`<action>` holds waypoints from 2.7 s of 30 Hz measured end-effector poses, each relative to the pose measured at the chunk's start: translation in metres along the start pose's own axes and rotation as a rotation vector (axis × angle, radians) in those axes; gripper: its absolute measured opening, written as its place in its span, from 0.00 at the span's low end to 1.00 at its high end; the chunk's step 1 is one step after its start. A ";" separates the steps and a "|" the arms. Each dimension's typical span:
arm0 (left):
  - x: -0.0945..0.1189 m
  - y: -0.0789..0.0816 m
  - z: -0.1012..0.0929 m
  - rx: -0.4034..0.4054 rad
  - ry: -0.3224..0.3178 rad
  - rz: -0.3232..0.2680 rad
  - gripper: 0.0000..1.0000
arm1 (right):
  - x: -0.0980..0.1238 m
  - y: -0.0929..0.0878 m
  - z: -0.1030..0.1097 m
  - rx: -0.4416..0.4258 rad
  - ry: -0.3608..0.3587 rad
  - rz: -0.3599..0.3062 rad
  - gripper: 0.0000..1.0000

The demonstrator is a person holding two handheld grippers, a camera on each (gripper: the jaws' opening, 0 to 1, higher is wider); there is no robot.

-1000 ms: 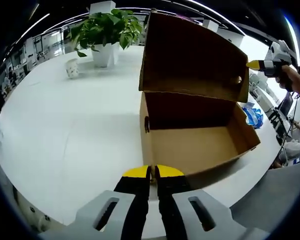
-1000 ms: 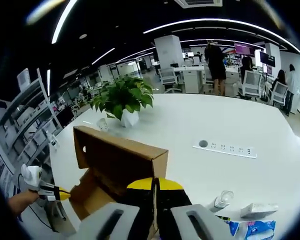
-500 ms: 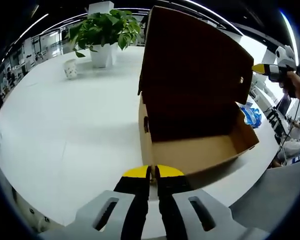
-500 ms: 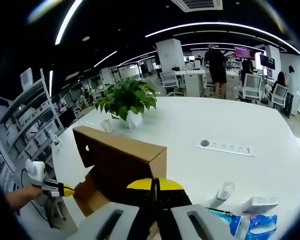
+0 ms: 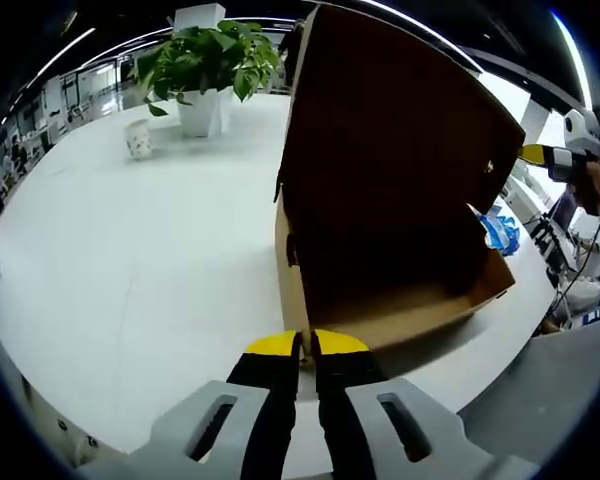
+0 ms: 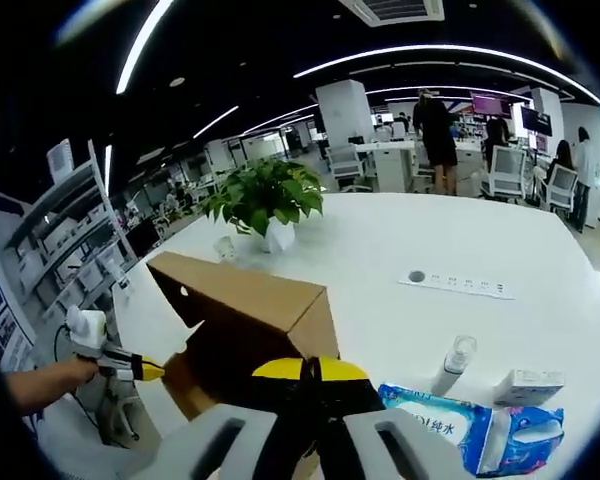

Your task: Operate the shoe box by opening the lid, removing the specified soft item, and placing it in the target area until the item is outside and the box remains undamaged.

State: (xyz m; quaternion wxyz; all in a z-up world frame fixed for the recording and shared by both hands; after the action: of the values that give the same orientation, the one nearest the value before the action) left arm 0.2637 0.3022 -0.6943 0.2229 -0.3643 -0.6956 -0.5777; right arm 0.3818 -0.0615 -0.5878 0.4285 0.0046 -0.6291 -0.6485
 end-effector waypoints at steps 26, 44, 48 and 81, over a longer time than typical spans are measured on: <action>0.000 0.000 0.004 0.000 -0.035 -0.002 0.03 | 0.018 -0.041 0.014 -0.051 0.017 -0.017 0.00; 0.002 0.003 -0.001 -0.084 -0.037 -0.030 0.06 | 0.022 -0.066 0.019 -0.050 0.034 0.014 0.00; 0.007 0.011 -0.006 -0.093 -0.055 -0.076 0.10 | 0.022 -0.070 0.019 -0.051 0.038 0.019 0.00; 0.032 0.031 -0.016 -0.171 -0.084 -0.247 0.16 | 0.024 -0.094 0.031 0.064 0.130 0.016 0.03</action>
State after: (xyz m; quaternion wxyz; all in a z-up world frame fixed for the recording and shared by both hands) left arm 0.2648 0.2972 -0.6475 0.0889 -0.3173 -0.6922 -0.6421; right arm 0.2983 -0.0652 -0.6454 0.4732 0.0554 -0.6205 -0.6229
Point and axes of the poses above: the point that each gripper's makers call its tool centre point, and the gripper's own axes: x roughly backward along the fingers, z roughly to its left, y roughly out of its top, the point moved 10 cm from there along x, roughly backward along the fingers, and after that the axes turned 3 degrees about x, right-handed, at the moved point
